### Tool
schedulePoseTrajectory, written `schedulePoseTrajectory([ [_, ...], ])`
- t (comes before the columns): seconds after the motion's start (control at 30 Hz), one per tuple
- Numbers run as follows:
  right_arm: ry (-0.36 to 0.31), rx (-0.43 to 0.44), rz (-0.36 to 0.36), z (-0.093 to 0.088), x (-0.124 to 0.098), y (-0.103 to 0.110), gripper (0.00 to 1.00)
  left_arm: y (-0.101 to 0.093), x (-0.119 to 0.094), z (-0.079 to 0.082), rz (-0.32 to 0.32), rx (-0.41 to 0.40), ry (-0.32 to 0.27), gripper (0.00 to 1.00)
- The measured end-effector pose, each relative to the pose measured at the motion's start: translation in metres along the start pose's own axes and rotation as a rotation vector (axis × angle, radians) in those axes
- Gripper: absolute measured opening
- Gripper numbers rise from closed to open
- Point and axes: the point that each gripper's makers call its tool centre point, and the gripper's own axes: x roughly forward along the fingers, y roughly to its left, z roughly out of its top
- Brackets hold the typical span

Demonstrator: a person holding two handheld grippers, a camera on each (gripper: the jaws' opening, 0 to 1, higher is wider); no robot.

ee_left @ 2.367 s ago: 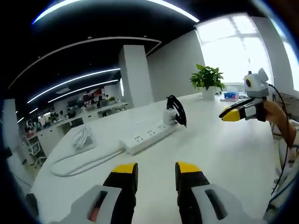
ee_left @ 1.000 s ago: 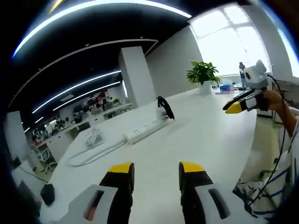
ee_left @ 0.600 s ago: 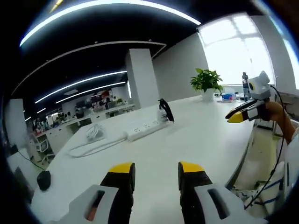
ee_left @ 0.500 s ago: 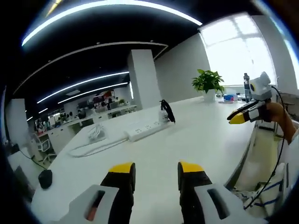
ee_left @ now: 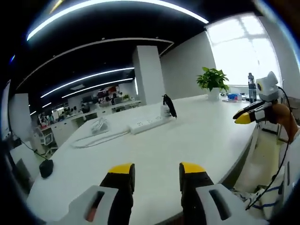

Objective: Straighten the power strip on the desk, plug the charger into it

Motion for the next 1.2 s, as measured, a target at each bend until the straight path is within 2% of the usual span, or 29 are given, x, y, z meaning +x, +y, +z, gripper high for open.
schedulePoseTrajectory([
  [0.6, 0.003, -0.008, 0.017, 0.0003, 0.0058, 0.0045, 0.23, 0.0053, -0.0042, -0.0043, 0.065, -0.03, 0.017, 0.41],
  [1.2, 0.002, -0.003, 0.03, 0.0011, 0.0087, 0.0062, 0.23, 0.0066, -0.007, -0.0053, 0.081, -0.036, 0.024, 0.41],
])
